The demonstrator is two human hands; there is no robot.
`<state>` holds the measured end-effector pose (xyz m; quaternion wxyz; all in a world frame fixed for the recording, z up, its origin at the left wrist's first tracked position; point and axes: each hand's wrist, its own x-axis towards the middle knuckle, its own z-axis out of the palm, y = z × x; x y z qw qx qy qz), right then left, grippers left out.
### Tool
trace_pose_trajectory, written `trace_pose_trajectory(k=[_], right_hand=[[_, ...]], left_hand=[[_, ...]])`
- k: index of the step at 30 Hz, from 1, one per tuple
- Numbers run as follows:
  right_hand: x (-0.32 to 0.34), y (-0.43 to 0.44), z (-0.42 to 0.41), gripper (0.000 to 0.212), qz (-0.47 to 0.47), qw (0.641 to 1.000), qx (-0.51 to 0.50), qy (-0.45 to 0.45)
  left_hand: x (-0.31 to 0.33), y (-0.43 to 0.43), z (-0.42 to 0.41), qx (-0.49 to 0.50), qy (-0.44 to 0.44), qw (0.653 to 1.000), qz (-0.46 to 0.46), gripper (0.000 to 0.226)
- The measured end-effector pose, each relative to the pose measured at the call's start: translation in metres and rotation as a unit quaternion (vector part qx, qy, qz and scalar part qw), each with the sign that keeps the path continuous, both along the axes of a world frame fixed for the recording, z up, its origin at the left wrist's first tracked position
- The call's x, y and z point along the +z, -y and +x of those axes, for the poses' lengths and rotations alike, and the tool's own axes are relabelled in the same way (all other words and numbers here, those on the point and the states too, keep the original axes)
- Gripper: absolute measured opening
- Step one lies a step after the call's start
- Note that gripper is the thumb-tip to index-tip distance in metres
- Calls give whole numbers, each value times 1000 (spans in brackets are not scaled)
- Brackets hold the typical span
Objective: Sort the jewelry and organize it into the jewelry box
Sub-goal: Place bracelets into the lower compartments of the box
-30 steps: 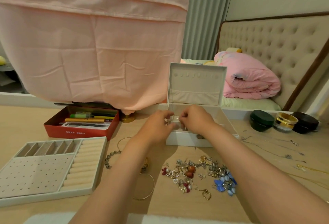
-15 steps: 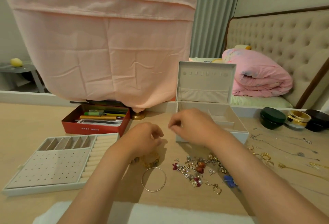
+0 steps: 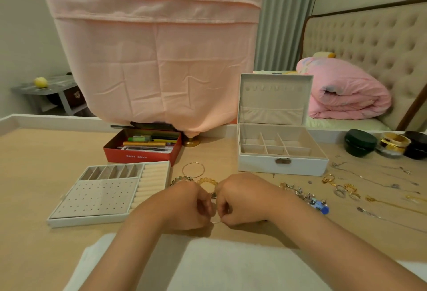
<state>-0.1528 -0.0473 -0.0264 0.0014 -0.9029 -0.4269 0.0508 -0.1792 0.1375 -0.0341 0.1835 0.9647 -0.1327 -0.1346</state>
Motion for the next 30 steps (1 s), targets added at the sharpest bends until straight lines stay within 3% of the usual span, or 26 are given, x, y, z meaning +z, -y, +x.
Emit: trace_pose_trajectory(k=[4, 8, 11, 15, 22, 26, 30], right_hand=[[-14, 4, 0, 9, 29, 1000, 6, -8], [-12, 18, 3, 2, 146, 986, -44, -68], [-3, 31, 14, 6, 273, 950, -117, -93], [16, 50, 44, 7, 398, 895, -195, -61], [39, 81, 118, 11, 387, 886, -254, 24], [32, 85, 159, 10, 387, 876, -285, 34], [21, 82, 190, 9, 356, 885, -297, 44]], left_hand=[[-3, 3, -3, -17, 32, 999, 18, 16], [-1, 6, 4, 4, 105, 994, -33, 5], [8, 13, 15, 41, 127, 981, -139, 10], [25, 38, 48, 64, 187, 953, -230, 4], [35, 86, 141, 82, 230, 929, -279, 6], [34, 97, 178, 61, 227, 949, -209, 19], [32, 101, 196, 31, 198, 973, -113, 45]])
